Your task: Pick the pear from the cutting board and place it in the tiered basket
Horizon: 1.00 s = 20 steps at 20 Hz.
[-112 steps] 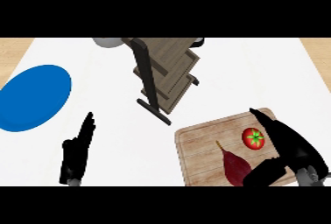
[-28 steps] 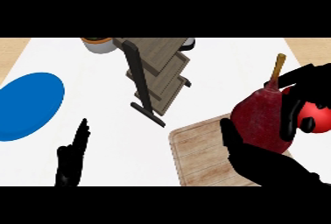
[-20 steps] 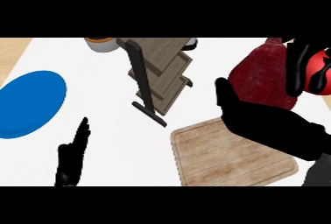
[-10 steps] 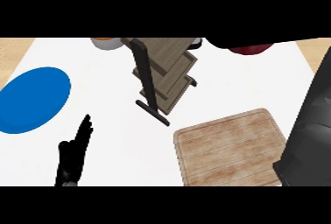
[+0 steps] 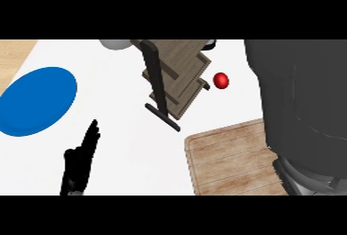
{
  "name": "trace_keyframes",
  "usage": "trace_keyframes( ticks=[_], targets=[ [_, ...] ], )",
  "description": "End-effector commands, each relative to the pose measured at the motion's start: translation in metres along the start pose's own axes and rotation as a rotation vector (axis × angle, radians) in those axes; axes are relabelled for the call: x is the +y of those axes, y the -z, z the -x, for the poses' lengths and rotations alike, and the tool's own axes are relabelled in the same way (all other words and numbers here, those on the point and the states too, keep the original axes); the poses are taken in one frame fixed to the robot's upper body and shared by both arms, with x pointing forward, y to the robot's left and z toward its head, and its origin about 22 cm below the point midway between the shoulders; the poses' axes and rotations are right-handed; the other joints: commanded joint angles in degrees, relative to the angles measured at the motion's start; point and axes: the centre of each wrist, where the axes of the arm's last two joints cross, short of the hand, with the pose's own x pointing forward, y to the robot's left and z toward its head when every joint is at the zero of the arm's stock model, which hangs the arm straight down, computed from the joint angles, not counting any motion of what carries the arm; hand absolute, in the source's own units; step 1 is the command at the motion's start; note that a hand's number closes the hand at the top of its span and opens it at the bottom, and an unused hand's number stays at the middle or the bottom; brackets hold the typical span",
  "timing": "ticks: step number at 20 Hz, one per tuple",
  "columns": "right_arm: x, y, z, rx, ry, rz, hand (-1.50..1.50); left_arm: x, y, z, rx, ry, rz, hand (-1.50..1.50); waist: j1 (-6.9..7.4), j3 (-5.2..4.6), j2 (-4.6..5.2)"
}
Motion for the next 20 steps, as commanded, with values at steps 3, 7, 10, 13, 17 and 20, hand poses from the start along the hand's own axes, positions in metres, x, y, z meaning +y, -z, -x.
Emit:
trace_keyframes(
  ticks=[3, 7, 10, 13, 17, 20],
  targets=[
    [0.031, 0.020, -0.025, 0.204, -0.067, -0.032, 1.50, 0.003, 0.002, -0.002, -0.014, -0.004, -0.005, 0.00, 0.41, 0.03, 0.33],
    [0.055, 0.036, -0.008, 0.242, -0.031, -0.042, 1.50, 0.000, -0.002, 0.011, -0.009, 0.004, 0.009, 0.00, 0.30, 0.05, 0.36],
    [0.067, 0.051, -0.001, 0.249, 0.040, -0.049, 1.50, 0.003, 0.005, 0.002, -0.004, -0.014, 0.003, 0.00, 0.62, 0.06, 0.63],
    [0.065, 0.064, 0.028, 0.314, 0.229, -0.074, 1.50, -0.013, 0.001, -0.006, -0.012, -0.005, 0.005, 0.00, 0.55, 0.19, 0.56],
    [0.072, 0.065, 0.035, 0.327, 0.384, -0.096, -1.50, 0.005, 0.002, 0.002, -0.016, -0.009, 0.003, 0.00, 0.70, 0.14, 0.27],
    [0.062, 0.066, 0.029, 0.290, 0.524, -0.058, -1.50, 0.002, 0.002, 0.003, -0.021, 0.012, 0.001, 0.00, 0.84, 0.13, 0.39]
  ],
)
